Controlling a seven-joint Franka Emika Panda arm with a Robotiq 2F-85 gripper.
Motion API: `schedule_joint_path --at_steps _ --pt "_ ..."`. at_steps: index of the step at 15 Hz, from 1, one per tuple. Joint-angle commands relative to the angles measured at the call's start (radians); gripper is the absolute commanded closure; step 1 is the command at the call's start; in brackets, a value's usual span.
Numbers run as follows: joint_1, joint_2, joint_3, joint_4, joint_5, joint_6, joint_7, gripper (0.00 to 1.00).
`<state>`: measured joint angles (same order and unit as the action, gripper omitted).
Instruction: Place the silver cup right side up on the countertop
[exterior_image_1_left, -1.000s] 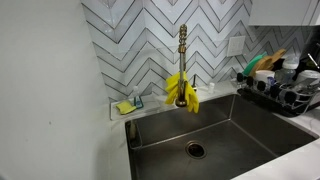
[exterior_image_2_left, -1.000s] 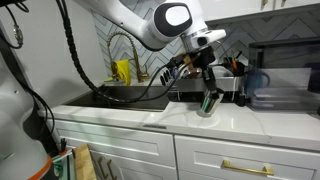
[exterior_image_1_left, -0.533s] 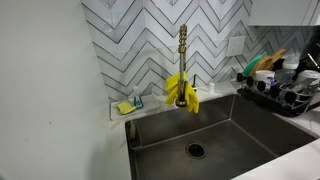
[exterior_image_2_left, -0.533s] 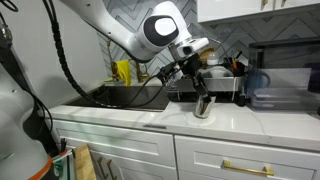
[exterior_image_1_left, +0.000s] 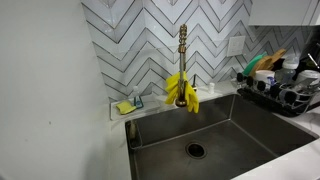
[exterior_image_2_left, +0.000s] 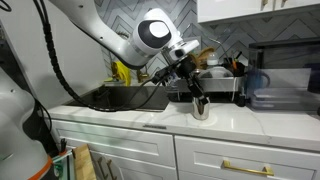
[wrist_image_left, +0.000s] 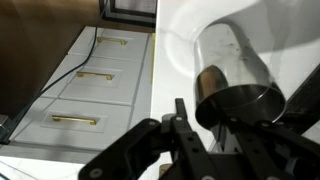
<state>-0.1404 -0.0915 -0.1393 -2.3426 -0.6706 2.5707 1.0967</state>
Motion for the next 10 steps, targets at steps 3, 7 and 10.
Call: schedule_joint_path --at_steps 3,7,10 --pt "-0.023 -0.047 0.018 -0.037 -0.018 0.028 0.034 0.23" --pt "-0.015 -0.081 0.015 -0.018 0.085 0.01 -0.05 0.0" --pt "-0.007 -0.106 0.018 0.022 0.228 -0.014 -0.175 0.0"
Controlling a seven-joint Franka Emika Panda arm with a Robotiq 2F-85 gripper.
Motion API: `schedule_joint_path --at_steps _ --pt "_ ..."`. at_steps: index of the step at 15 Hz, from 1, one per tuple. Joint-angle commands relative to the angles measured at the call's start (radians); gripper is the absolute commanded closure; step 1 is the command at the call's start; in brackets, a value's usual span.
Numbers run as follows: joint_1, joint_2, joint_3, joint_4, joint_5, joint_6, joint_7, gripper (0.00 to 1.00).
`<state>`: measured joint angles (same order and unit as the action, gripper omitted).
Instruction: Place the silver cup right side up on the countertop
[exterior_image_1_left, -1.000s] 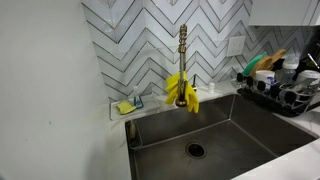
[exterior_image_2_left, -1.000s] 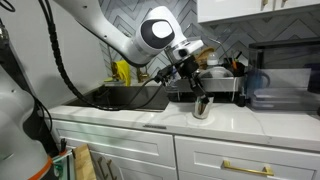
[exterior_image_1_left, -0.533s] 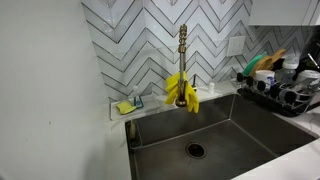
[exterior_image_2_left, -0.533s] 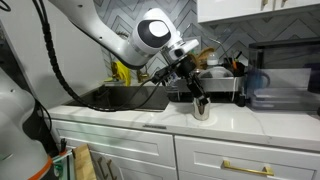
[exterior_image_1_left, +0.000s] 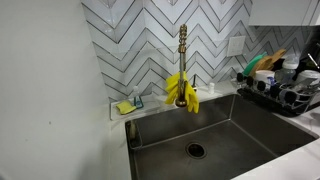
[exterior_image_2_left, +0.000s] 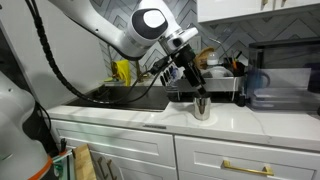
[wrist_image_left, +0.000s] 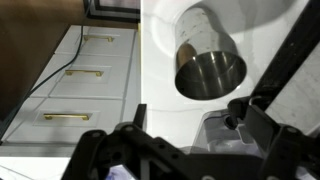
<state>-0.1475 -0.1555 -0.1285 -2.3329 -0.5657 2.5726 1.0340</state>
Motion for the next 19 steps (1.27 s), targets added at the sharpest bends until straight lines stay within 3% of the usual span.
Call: schedule_joint_path --at_steps 1,6,12,13,19 --pt "0.002 -0.047 0.01 0.03 0.174 -0.025 -0.157 0.0" --pt "0.006 -0.05 0.04 0.149 0.355 -0.118 -0.286 0.0" --pt "-0.002 -0.028 0.084 0.276 0.365 -0.328 -0.237 0.0" --pt "-0.003 -0.038 0.079 0.244 0.35 -0.268 -0.255 0.0" --pt "-0.001 -0.031 0.082 0.269 0.349 -0.304 -0.248 0.0"
